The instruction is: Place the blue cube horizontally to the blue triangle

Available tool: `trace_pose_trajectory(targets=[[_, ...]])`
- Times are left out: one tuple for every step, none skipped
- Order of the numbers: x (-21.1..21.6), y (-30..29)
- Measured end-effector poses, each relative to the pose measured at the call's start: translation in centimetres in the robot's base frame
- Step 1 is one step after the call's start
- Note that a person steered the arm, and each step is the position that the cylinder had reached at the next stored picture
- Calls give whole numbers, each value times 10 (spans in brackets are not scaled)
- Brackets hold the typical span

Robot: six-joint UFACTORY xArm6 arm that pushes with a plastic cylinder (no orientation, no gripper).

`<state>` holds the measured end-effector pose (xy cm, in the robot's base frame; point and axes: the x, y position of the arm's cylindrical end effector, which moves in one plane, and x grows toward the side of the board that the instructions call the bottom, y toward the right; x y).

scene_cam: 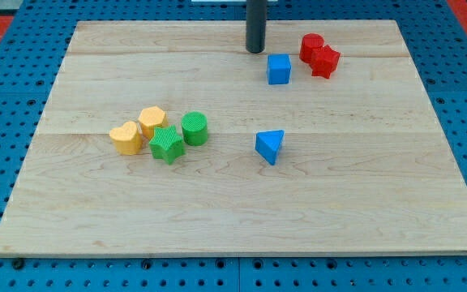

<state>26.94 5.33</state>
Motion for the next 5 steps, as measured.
trace_pose_trajectory(targets=[[96, 17], [96, 41], [89, 73], [156, 41], [165, 37]])
